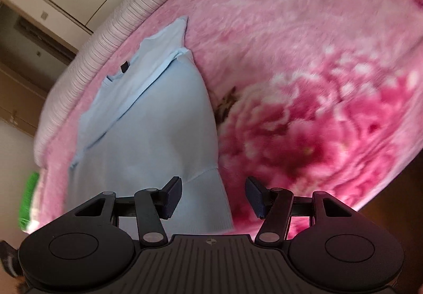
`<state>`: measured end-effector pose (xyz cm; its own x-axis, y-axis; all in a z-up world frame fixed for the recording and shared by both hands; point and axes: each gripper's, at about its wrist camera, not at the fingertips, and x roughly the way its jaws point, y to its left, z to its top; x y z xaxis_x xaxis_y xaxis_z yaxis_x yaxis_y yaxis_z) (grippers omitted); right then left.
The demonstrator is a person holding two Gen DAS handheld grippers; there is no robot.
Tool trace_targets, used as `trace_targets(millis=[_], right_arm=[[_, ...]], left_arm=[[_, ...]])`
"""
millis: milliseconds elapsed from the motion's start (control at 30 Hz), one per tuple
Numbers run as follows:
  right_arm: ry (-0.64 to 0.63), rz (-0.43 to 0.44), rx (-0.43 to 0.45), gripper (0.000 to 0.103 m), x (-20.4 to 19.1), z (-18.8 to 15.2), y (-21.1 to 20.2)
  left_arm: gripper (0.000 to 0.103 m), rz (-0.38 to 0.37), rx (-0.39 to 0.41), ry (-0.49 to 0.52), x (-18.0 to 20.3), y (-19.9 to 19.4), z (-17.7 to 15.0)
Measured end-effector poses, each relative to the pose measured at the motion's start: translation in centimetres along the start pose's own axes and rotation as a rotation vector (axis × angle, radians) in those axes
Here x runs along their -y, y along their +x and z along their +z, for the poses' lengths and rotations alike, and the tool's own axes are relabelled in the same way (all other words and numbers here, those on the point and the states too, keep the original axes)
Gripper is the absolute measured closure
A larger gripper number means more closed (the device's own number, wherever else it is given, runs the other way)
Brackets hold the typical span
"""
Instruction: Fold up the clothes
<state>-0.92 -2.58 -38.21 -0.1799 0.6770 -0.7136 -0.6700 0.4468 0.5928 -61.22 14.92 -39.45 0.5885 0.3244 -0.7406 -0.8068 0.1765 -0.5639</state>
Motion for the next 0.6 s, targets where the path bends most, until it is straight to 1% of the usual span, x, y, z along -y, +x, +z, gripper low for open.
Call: trace_targets(millis=[100, 233, 367, 433, 500, 600], right_arm=[[0.035, 0.04, -0.001, 0.046, 1.0, 0.2, 0.5], [0.025, 0.09, -0.004, 0.047, 1.5, -0.2, 0.0], [0.041, 0.117, -0.009, 0.051, 1.5, 0.2, 0.5], [0.038, 0.133, -0.013, 0.057, 1.2, 0.5, 1.0], [0.037, 0.142, -0.02, 0.059, 0.9, 0.9, 1.7], [0.05, 0.157, -0.026, 0.062, 1.2, 1.1, 1.8]], left_arm=[[0.062, -0.069, -0.011, -0.058, -1.5, 0.3, 0.5], [0.063, -0.157, -0.021, -0.147, -3.3, 0.1, 0.2], [0.063, -0.194, -0.029, -0.133, -2.9, 1.1, 0.6], [0.063, -0.225, -0.034, -0.144, -2.9, 2.0, 1.2], [0.065, -0.241, -0.038, -0.142, -2.8, 2.6, 1.6], [0.067, -0.243, -0.044, -0.083, -2.4, 2.7, 1.6]])
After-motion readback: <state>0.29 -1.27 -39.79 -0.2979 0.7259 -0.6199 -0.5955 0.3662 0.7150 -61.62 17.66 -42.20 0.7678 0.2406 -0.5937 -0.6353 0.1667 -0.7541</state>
